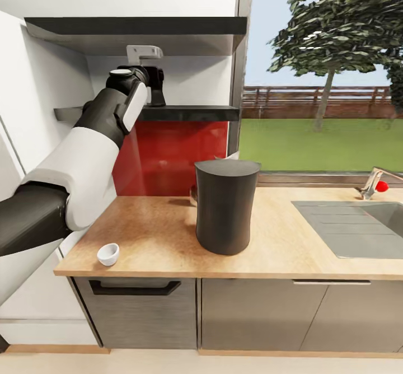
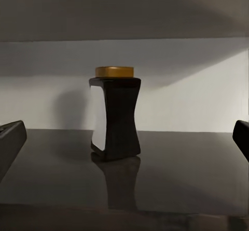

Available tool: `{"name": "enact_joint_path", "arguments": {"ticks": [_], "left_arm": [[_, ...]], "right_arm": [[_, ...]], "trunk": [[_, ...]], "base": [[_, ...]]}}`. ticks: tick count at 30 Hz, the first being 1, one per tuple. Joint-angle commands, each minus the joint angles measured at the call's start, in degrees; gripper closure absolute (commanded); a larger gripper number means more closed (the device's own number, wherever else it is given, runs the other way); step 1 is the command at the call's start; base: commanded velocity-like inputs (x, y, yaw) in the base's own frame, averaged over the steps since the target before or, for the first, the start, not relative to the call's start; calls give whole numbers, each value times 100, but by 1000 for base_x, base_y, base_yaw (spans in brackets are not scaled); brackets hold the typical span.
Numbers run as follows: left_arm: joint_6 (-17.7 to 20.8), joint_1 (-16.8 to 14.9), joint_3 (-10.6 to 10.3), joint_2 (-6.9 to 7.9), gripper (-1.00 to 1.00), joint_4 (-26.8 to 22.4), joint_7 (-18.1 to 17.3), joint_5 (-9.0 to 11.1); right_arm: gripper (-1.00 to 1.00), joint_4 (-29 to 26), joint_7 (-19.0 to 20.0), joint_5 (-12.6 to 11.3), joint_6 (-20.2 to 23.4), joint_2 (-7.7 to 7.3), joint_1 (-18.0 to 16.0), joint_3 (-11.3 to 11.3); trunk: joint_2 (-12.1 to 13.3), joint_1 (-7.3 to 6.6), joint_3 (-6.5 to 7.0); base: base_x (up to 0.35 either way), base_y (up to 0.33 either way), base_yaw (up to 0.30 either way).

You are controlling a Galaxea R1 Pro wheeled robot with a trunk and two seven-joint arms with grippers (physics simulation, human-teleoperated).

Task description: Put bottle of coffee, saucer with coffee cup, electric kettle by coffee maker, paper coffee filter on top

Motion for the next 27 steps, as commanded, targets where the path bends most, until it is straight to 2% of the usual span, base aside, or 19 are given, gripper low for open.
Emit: {"name": "enact_joint_path", "arguments": {"ticks": [1,8,13,20,27], "left_arm": [[30,-4,-25,15,-100,-6,43,32],[124,-4,-26,55,-100,-5,37,26],[131,-4,-25,54,-100,-5,25,32],[131,-4,-19,50,-100,-5,19,26],[138,-4,-20,48,-100,-5,13,29]], "right_arm": [[-100,6,4,55,-22,-1,-3,-49],[-100,6,3,61,-20,-2,-3,-49],[-100,14,47,70,-14,0,-3,-49],[-100,14,52,70,-11,-2,4,-49],[-100,14,52,70,-15,-2,12,-49]], "trunk": [[-8,4,-8],[-8,4,-8],[-8,4,-8],[-8,4,-8],[-8,4,-8]], "base": [[105,55,0],[138,95,0],[29,8,0],[232,0,0],[106,0,0]]}}
